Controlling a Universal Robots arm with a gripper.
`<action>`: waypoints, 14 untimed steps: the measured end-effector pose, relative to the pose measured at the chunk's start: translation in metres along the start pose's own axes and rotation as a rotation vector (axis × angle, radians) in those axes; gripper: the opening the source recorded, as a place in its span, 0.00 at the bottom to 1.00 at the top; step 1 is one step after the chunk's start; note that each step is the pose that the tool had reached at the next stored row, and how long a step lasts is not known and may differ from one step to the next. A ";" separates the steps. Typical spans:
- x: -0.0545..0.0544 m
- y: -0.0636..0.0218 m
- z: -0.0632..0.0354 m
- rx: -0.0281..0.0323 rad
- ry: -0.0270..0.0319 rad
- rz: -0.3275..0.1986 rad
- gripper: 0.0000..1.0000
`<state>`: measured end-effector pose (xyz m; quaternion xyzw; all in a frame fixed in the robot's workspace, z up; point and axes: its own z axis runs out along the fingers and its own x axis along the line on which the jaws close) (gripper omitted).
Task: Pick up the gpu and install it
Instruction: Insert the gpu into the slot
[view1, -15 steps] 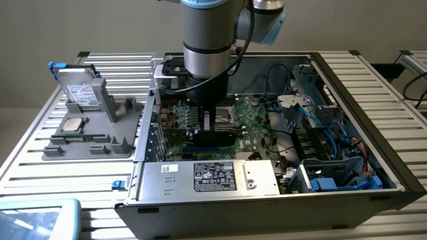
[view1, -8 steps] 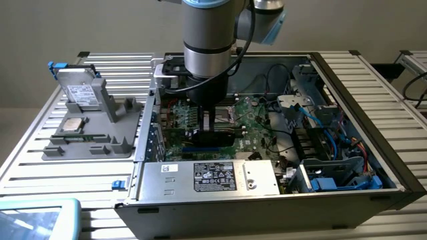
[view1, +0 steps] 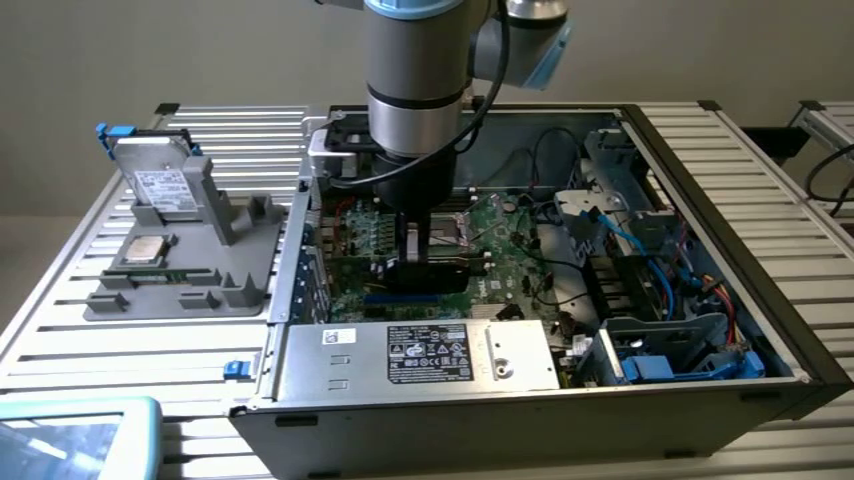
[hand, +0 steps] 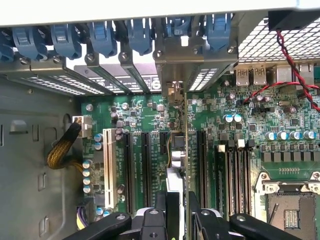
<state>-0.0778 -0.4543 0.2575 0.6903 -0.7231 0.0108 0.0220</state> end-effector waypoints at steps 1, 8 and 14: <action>-0.001 0.0001 0.0000 0.0000 0.0000 0.000 0.27; -0.002 0.0003 0.0020 0.0000 0.0010 0.000 0.27; -0.002 0.0015 0.0031 0.0000 0.0012 0.000 0.27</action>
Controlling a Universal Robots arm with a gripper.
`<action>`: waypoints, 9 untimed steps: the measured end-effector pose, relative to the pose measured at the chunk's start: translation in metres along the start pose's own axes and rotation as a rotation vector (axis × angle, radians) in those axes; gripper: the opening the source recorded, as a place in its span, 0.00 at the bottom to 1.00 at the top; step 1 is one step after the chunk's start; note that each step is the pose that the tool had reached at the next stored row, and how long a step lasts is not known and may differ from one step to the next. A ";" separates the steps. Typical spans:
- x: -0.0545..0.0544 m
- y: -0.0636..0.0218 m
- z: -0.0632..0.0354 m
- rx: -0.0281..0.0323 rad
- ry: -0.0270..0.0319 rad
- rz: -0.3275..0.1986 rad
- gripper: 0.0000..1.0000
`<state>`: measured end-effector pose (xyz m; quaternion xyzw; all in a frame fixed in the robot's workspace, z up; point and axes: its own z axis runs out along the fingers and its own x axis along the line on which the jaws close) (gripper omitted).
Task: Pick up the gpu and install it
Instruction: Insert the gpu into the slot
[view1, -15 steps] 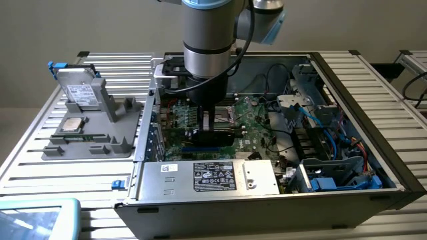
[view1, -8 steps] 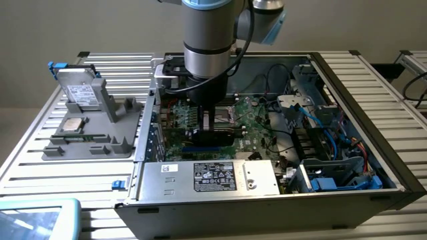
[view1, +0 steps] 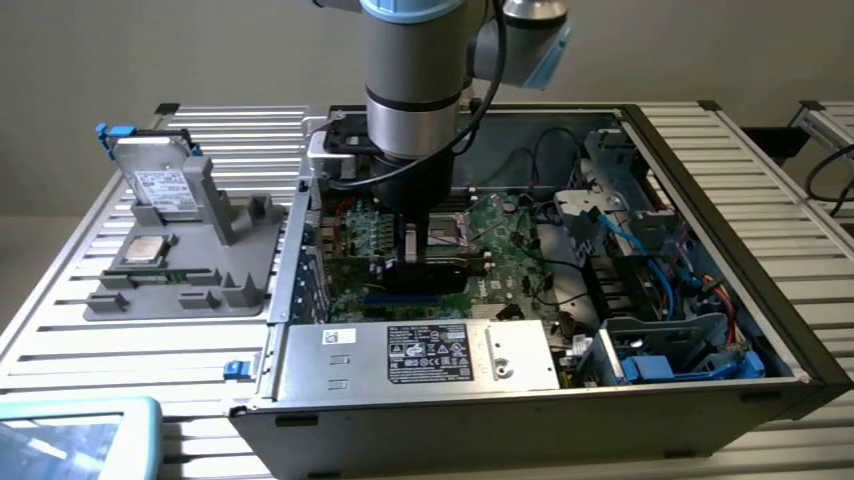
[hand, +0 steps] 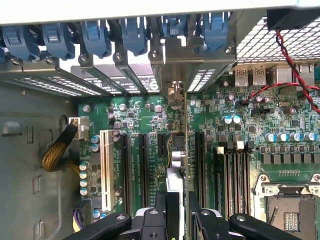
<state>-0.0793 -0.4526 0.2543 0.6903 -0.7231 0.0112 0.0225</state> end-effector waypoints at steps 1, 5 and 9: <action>0.000 0.0000 0.0001 0.0001 -0.0001 0.000 0.27; 0.000 0.0000 0.0002 0.0001 -0.0001 0.000 0.27; 0.001 0.0000 0.0004 0.0003 -0.0003 -0.002 0.27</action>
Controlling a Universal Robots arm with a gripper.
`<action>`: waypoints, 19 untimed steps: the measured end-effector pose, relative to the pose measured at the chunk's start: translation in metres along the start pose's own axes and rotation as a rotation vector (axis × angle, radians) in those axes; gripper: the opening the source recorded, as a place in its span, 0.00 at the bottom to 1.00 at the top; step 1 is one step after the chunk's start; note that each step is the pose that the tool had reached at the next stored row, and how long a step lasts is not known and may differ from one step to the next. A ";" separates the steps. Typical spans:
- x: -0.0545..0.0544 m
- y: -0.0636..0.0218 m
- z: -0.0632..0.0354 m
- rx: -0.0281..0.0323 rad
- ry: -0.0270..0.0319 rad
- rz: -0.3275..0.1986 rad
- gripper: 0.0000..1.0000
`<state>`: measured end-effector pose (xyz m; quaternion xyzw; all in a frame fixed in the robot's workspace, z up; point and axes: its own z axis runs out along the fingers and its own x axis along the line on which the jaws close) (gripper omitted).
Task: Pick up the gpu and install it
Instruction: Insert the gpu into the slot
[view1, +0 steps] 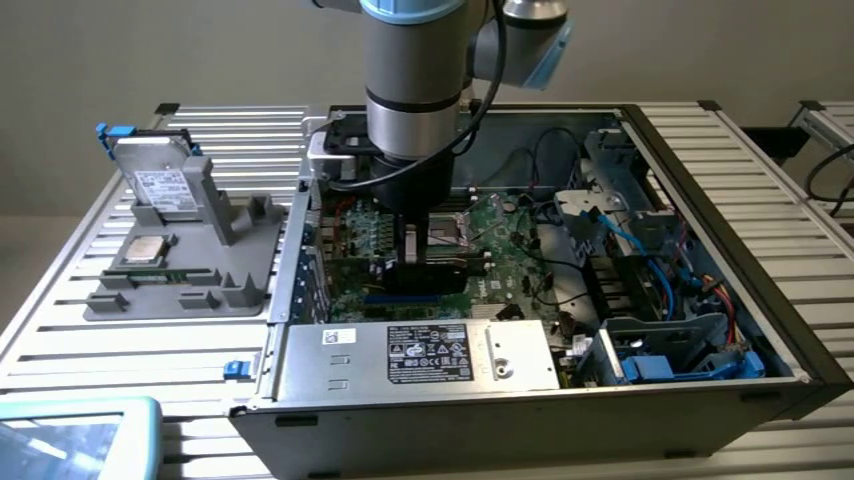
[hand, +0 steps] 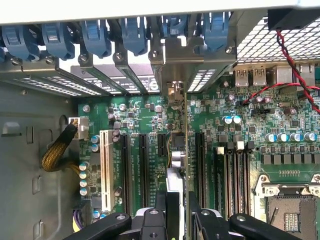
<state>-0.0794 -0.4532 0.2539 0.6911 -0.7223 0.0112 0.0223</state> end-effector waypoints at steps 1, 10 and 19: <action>0.000 0.0000 0.0000 0.0000 0.0001 -0.001 0.27; 0.000 0.0022 -0.0001 0.0150 -0.0007 -0.004 0.27; 0.000 0.0040 0.0000 0.0184 -0.0029 -0.007 0.27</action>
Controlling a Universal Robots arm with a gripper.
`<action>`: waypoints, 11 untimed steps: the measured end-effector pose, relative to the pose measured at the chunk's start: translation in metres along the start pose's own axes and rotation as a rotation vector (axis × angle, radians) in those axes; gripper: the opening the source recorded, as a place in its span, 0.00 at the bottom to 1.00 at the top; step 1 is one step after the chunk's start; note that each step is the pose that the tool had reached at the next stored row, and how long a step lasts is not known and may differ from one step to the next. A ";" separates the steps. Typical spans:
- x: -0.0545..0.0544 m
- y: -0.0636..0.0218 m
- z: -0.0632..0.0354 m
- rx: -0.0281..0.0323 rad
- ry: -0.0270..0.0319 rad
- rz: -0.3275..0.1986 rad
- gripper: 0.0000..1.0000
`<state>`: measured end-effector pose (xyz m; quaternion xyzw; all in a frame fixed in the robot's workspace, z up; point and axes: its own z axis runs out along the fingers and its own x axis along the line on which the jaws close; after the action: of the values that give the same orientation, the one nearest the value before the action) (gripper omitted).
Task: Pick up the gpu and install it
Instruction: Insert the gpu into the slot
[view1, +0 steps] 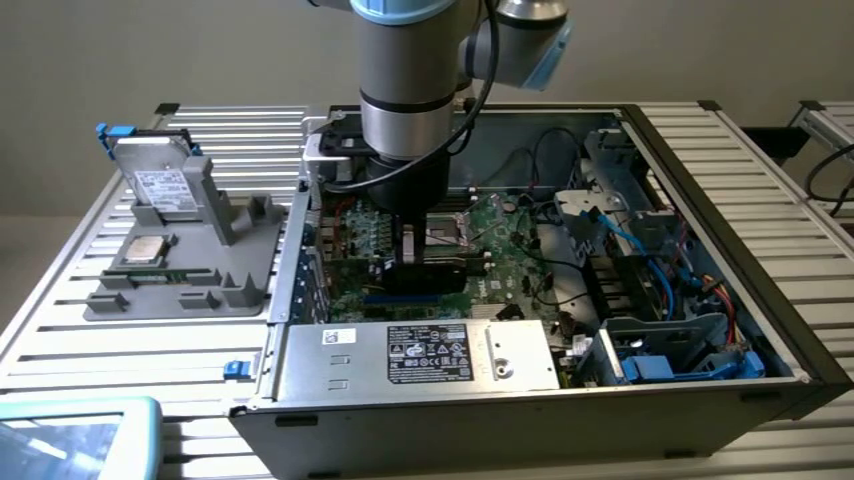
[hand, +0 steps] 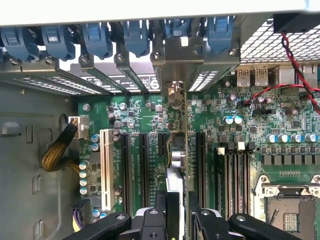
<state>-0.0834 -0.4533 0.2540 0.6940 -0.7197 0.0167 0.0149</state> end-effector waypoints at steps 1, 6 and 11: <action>0.000 0.0000 0.0000 0.0001 -0.0006 -0.001 0.27; 0.000 0.0000 0.0000 0.0002 -0.0010 -0.003 0.27; 0.000 0.0000 0.0001 0.0002 -0.0010 -0.003 0.27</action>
<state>-0.0834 -0.4529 0.2539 0.6952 -0.7185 0.0164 0.0145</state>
